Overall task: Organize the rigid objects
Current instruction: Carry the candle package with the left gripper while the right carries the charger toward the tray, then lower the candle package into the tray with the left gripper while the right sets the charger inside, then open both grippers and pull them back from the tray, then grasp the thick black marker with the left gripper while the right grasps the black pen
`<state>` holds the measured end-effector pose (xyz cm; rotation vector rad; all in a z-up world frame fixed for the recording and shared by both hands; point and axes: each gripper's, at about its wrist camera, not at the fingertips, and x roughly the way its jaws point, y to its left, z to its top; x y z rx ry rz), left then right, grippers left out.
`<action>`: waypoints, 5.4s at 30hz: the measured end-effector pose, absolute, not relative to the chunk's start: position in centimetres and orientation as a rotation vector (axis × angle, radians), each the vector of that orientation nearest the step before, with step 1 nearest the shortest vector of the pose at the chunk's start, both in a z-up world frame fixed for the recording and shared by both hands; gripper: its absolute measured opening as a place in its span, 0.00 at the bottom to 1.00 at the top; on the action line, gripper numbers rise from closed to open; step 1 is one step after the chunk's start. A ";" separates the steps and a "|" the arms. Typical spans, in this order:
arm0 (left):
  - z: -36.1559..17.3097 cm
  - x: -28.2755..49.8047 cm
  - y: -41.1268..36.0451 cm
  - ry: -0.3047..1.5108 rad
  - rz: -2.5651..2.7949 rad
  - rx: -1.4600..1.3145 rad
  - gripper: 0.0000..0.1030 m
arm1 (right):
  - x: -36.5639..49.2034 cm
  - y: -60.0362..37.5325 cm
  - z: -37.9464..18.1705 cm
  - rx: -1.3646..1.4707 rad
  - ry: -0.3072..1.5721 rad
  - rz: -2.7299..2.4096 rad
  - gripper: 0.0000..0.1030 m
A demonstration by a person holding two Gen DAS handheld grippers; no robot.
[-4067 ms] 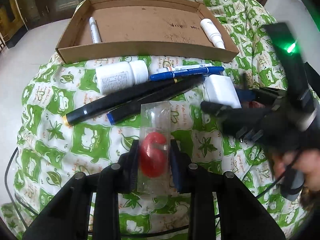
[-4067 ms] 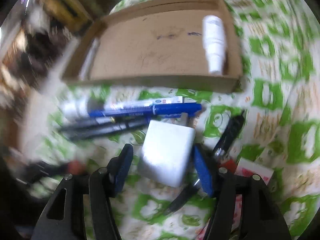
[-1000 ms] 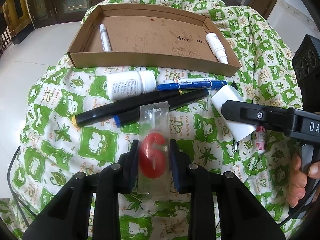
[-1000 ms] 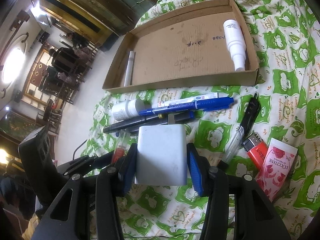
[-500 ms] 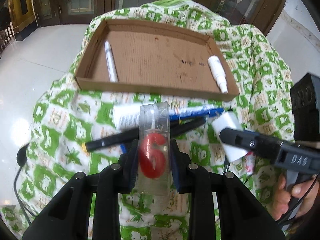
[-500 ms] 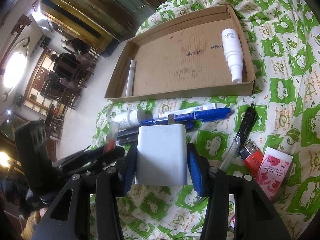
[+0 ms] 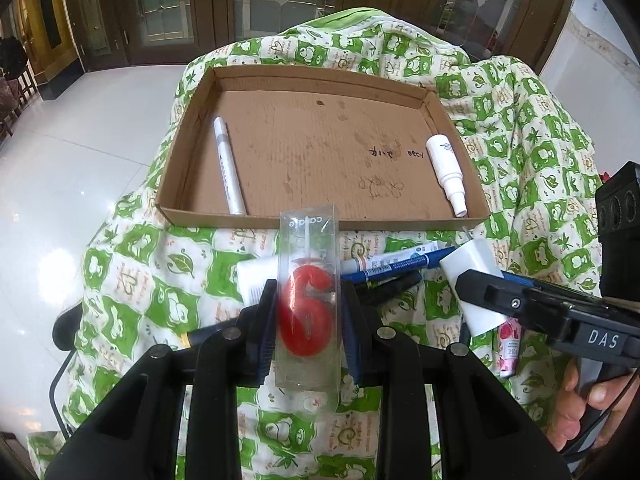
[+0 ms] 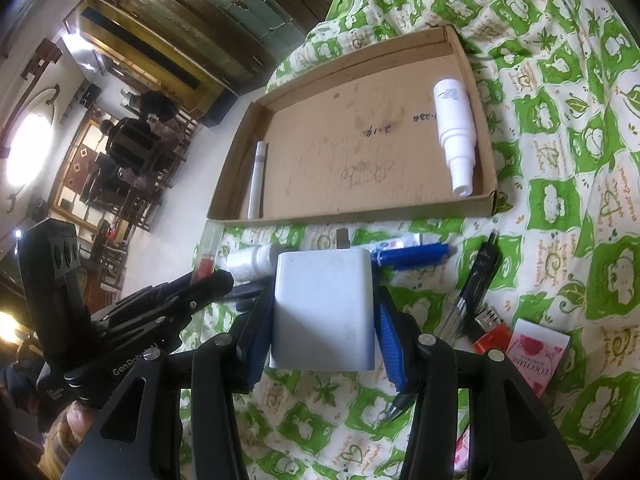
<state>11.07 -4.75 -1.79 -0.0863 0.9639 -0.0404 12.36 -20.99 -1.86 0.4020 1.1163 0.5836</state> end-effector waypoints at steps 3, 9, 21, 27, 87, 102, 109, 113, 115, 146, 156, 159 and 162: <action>-1.8 11.3 -4.8 0.964 -0.038 -0.082 0.25 | 12.6 -21.1 -1.8 0.406 1.108 0.578 0.42; -1.6 12.2 -4.8 0.966 -0.036 -0.074 0.25 | 13.4 -21.8 -1.6 0.409 1.092 0.570 0.42; -1.0 16.0 -4.2 0.969 -0.033 -0.090 0.25 | 15.7 -21.9 -1.4 0.392 1.064 0.542 0.42; -1.2 18.3 -3.9 0.970 -0.025 -0.116 0.25 | 17.3 -21.4 -1.4 0.373 1.060 0.530 0.42; -3.6 14.4 -3.9 0.920 0.069 0.035 0.58 | 15.2 -19.5 0.4 0.165 0.933 0.438 0.69; -6.3 6.1 -3.2 0.990 0.010 0.016 0.58 | 7.4 -23.2 0.4 0.387 1.057 0.549 0.81; -6.6 6.2 -1.6 1.005 0.010 -0.083 0.58 | 7.7 -25.9 -0.7 0.458 1.135 0.477 0.57; -6.8 6.4 -1.3 1.008 -0.003 -0.113 0.58 | 8.1 -25.8 -2.4 0.482 1.206 0.459 0.40; -6.7 6.4 -1.6 1.002 -0.011 -0.109 0.58 | 8.4 -25.7 -3.1 0.480 1.224 0.436 0.37; -9.0 10.8 -10.8 1.195 -0.309 0.156 0.25 | 11.9 -25.1 -6.7 0.445 1.303 0.346 0.22; -9.1 14.5 -14.6 1.177 -0.248 0.226 0.25 | 11.8 -24.4 -7.1 0.415 1.315 0.335 0.20; -9.1 14.0 -14.8 1.161 -0.236 0.216 0.19 | 11.7 -23.8 -7.0 0.381 1.312 0.343 0.20; -9.1 12.2 -13.5 1.178 -0.236 0.157 0.14 | 11.8 -23.0 -6.9 0.388 1.321 0.370 0.13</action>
